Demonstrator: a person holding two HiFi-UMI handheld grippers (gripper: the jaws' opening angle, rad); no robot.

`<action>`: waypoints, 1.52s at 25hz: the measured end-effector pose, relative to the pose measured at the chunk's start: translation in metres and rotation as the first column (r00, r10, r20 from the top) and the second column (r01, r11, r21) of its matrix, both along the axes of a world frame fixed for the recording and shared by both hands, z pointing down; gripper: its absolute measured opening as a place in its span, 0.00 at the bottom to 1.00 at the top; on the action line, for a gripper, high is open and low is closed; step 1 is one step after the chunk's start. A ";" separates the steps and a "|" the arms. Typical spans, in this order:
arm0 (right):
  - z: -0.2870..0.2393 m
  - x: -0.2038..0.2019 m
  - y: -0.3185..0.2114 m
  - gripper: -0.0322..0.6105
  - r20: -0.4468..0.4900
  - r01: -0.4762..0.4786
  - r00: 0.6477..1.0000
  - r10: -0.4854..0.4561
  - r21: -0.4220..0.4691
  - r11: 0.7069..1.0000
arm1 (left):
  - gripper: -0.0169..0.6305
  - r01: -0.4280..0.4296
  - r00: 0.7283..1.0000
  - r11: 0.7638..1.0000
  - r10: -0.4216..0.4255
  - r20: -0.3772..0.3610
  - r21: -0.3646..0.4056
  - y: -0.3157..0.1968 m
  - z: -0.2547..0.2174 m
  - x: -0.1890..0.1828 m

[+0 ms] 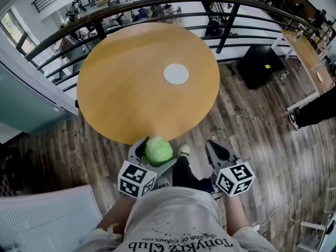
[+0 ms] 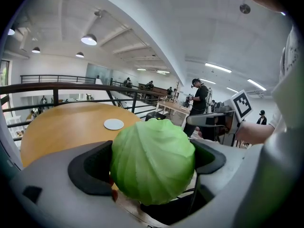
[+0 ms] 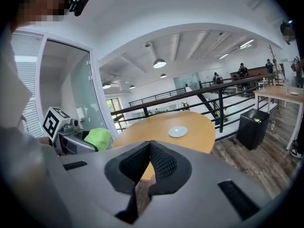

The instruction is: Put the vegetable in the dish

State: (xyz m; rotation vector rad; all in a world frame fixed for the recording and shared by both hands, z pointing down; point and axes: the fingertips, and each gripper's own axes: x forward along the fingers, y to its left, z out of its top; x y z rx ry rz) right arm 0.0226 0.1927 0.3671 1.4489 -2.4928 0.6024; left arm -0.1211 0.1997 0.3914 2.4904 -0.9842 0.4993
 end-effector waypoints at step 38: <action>0.017 0.077 -0.228 0.08 0.050 0.118 0.992 -0.115 -0.076 0.990 | 0.79 0.100 0.991 0.993 -0.094 0.100 -0.056 -0.209 0.006 0.073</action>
